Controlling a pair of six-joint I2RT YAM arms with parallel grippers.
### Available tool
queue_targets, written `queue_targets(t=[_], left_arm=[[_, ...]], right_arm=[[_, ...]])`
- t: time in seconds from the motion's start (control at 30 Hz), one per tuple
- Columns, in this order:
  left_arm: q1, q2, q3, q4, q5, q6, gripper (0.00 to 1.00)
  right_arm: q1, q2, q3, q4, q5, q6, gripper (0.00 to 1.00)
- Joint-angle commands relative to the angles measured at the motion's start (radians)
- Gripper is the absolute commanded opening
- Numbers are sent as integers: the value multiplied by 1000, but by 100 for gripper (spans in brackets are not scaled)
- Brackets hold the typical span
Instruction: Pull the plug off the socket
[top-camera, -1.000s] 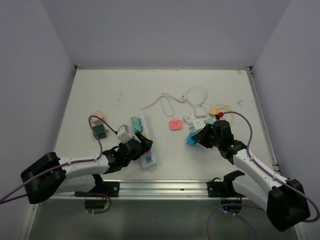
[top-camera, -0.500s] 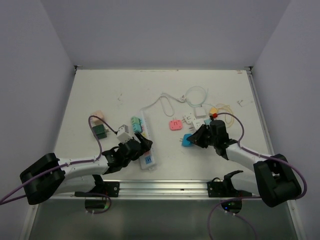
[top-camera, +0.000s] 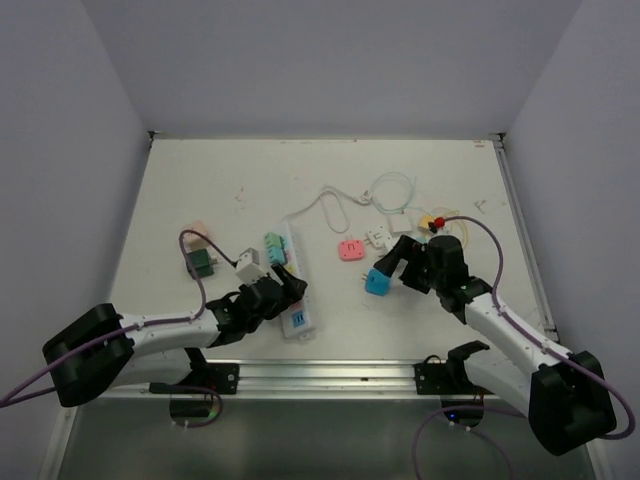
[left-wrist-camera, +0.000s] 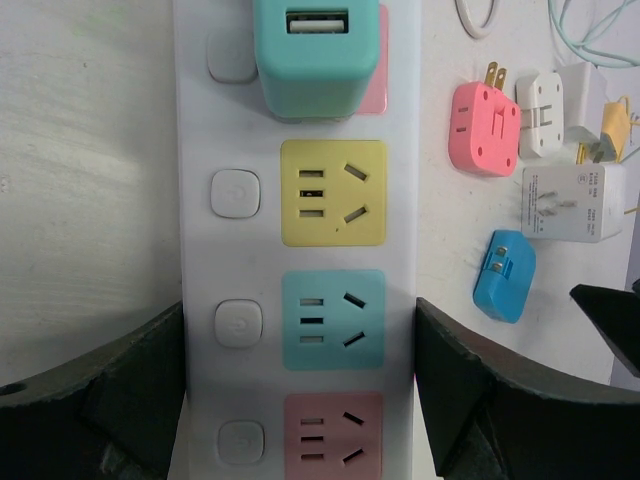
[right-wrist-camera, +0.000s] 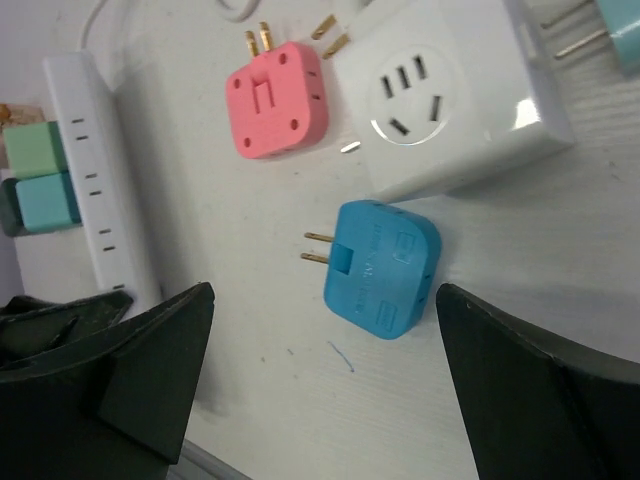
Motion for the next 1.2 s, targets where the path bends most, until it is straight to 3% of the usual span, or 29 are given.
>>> queue_targets(t=[0.0,0.2,0.53,0.97,1.07,1.17], left_arm=[[5,32,27,15,37,18,0],[5,77,80,12,63,9,0],[5,144,151,35,114,5,0],[5,150,160,70,132,-25,0],[5,151,157,93,132,-39,0],[5,151,154,122,146,-53,0]], right_arm=[[17,-16,59,3,-116,-62,97],[199,7,62,126,-92,4,98],[463,248,137,264,-63,49,95],[541,433,160,387,-88,78,82],[550,458,160,404,-88,84,76],[552,475,159,409,-74,83,63]])
